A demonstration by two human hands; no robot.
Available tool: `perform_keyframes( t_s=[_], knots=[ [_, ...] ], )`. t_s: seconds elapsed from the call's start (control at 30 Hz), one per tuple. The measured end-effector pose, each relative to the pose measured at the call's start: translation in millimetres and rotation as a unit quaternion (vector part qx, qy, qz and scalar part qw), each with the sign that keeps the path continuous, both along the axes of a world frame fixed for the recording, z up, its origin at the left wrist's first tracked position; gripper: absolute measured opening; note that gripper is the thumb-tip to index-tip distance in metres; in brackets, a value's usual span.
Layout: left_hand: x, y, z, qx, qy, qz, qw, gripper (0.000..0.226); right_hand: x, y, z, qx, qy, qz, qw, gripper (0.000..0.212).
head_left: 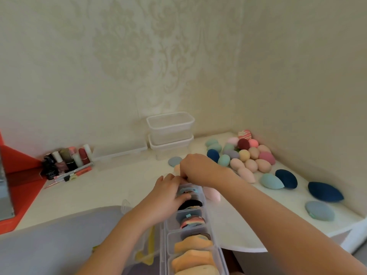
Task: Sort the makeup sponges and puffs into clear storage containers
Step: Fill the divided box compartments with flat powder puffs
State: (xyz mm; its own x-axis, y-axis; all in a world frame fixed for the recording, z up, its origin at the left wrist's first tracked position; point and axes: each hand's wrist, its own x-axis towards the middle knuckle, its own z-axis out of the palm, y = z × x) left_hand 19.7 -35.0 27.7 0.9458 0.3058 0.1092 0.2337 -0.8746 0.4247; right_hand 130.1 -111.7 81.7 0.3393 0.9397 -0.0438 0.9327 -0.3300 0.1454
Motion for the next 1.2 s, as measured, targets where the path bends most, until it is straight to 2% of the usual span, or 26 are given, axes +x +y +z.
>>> perform_keyframes(
  t_s=[0.1, 0.17, 0.33, 0.43, 0.53, 0.63, 0.7, 0.9, 1.1, 1.2],
  knots=[
    [-1.1, -2.8, 1.3, -0.024, -0.013, 0.002, 1.0, 0.038, 5.6, -3.1, 4.4, -0.065, 0.057, 0.004, 0.996, 0.02],
    [-1.7, -4.2, 1.0, -0.025, -0.021, 0.009, 0.999, 0.041, 4.9, -1.9, 4.1, -0.083, 0.087, -0.007, 0.993, 0.021],
    [-1.4, -5.4, -0.1, -0.006, -0.02, 0.015, 1.0, 0.048, -0.8, -1.8, -1.9, -0.07, 0.089, -0.028, 0.993, 0.015],
    [-1.9, -4.8, 1.3, 0.023, -0.002, 0.013, 1.0, 0.049, -0.9, -3.5, -2.5, -0.045, 0.115, -0.046, 0.991, 0.021],
    [-0.6, -1.6, 4.2, 0.022, 0.025, 0.015, 0.999, 0.053, 5.7, -11.3, 1.1, 0.062, 0.183, -0.023, 0.981, 0.022],
    [3.6, 2.6, 8.5, 0.065, 0.076, 0.002, 0.995, 0.056, 20.1, -30.1, 17.3, 0.211, 0.263, -0.012, 0.941, 0.014],
    [6.1, 5.2, 12.0, 0.089, 0.109, -0.007, 0.99, 0.052, 34.7, -46.1, 27.8, 0.27, 0.285, -0.036, 0.919, 0.012],
    [4.7, 15.3, 16.9, 0.058, 0.148, 0.005, 0.987, 0.045, 79.2, -84.9, 17.6, 0.278, 0.241, -0.164, 0.915, 0.011],
    [-7.7, 40.2, 21.1, 0.035, 0.14, 0.013, 0.989, 0.036, 93.2, -90.8, -1.9, 0.248, 0.216, -0.203, 0.922, 0.009],
    [-9.9, 53.0, 21.1, 0.014, 0.137, 0.016, 0.99, 0.032, 97.1, -80.3, -8.9, 0.263, 0.243, -0.197, 0.913, 0.007]
  ],
)
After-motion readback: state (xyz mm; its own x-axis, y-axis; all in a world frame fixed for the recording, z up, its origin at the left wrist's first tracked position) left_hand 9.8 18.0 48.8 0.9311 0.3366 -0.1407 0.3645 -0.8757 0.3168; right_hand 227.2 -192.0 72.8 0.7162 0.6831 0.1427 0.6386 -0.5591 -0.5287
